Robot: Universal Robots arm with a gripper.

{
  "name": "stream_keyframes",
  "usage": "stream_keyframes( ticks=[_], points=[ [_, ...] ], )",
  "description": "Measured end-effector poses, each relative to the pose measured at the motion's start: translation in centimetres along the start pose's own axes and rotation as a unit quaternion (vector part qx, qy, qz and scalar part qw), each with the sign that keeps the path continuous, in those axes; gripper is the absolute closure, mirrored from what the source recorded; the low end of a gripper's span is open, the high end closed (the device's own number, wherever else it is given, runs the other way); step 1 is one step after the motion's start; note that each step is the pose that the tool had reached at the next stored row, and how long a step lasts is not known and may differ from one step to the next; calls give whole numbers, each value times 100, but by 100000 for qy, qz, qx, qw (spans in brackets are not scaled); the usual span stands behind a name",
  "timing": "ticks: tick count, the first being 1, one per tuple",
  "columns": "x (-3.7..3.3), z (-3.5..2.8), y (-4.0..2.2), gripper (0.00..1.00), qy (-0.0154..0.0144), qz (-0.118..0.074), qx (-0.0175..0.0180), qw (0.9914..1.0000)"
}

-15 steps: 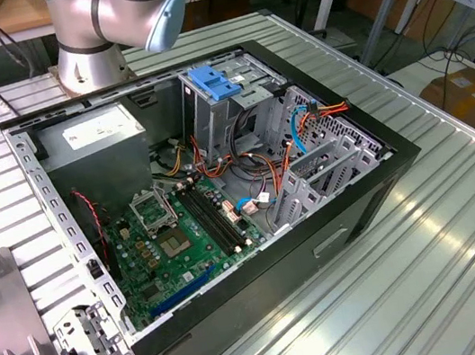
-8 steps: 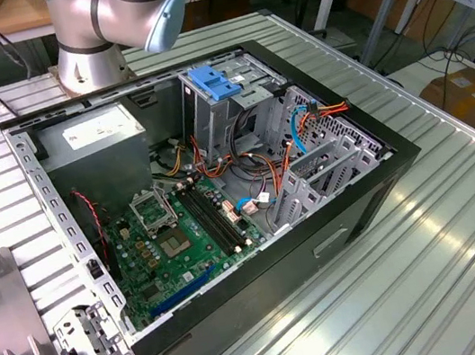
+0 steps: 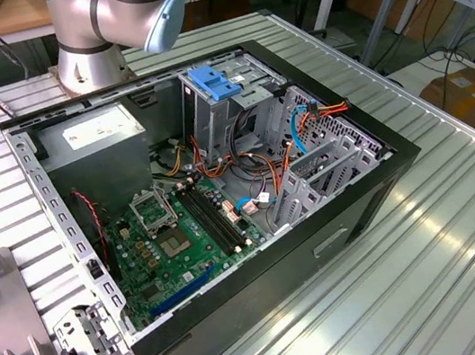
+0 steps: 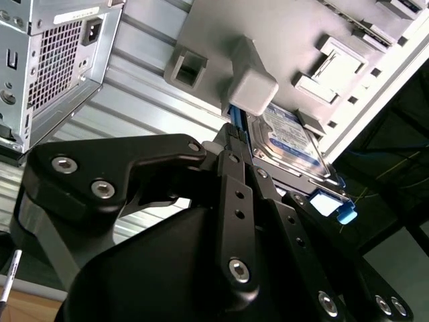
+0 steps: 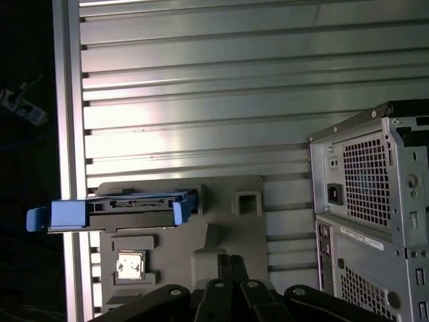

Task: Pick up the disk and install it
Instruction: 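Reach for the disk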

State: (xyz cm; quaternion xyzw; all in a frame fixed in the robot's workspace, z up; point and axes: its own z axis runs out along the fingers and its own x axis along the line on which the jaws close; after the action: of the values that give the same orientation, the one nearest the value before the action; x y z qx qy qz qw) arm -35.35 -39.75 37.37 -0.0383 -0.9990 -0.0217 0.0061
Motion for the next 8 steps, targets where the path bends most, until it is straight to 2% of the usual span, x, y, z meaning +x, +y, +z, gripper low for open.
stream_keyframes(
  ticks=[5, 8],
  points=[
    [101, 4, -3, 89, 13, -2, -32, 100000],
    [225, 9, 9, 89, 18, 3, -43, 100000]
  ],
)
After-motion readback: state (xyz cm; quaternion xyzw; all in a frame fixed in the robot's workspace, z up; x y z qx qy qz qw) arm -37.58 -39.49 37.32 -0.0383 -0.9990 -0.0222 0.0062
